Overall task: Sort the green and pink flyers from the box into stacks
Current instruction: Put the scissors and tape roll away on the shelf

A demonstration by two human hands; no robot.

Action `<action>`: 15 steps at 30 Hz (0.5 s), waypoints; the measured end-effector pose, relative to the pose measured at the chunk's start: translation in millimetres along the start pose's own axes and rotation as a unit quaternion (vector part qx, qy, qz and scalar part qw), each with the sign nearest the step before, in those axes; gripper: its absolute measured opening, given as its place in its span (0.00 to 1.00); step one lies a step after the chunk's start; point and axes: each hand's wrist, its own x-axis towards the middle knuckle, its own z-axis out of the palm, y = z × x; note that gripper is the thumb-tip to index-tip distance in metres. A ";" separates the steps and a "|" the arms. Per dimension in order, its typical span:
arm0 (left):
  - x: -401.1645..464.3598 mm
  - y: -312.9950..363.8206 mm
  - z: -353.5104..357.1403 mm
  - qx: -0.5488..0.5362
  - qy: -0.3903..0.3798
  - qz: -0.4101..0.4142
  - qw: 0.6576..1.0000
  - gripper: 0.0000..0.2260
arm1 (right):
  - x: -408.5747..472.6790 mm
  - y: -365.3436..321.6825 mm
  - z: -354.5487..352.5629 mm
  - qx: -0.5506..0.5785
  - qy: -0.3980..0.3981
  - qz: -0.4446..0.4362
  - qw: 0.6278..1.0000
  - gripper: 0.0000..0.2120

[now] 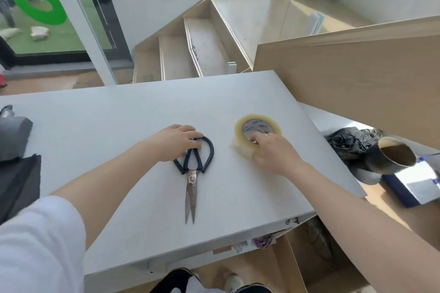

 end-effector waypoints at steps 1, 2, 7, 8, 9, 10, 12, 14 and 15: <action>0.6 -2.7 1.5 -0.002 0.020 0.012 1.000 0.20 | -0.2 -2.0 2.3 -0.011 0.003 -0.008 1.000 0.19; 0.4 -5.3 3.7 -0.003 0.060 0.037 0.997 0.18 | 0.2 -5.5 4.9 -0.022 0.008 -0.013 1.000 0.20; -7.0 -18.8 18.9 0.040 0.184 0.116 0.975 0.14 | 4.1 -17.3 4.7 -0.025 0.006 0.017 1.000 0.17; -9.2 -17.0 21.9 0.049 0.190 0.123 0.973 0.13 | 3.1 -17.6 0.4 -0.019 -0.008 0.023 1.000 0.16; -10.6 -16.1 25.8 0.055 0.193 0.137 0.970 0.13 | 1.4 -17.6 -2.9 -0.007 -0.028 0.036 0.999 0.17; -11.3 -15.4 29.3 0.058 0.196 0.150 0.967 0.13 | -0.6 -16.7 -6.7 0.006 -0.050 0.051 0.997 0.17; -13.1 -13.2 32.7 0.059 0.209 0.158 0.963 0.13 | -7.1 -11.8 -12.2 0.021 -0.083 0.075 0.994 0.17; -15.3 -9.0 33.8 0.051 0.211 0.158 0.963 0.11 | -16.0 -6.0 -17.1 0.011 -0.100 0.091 0.991 0.17; -17.9 -4.3 32.4 0.048 0.206 0.158 0.964 0.09 | -21.9 -4.1 -19.8 0.007 -0.101 0.099 0.990 0.19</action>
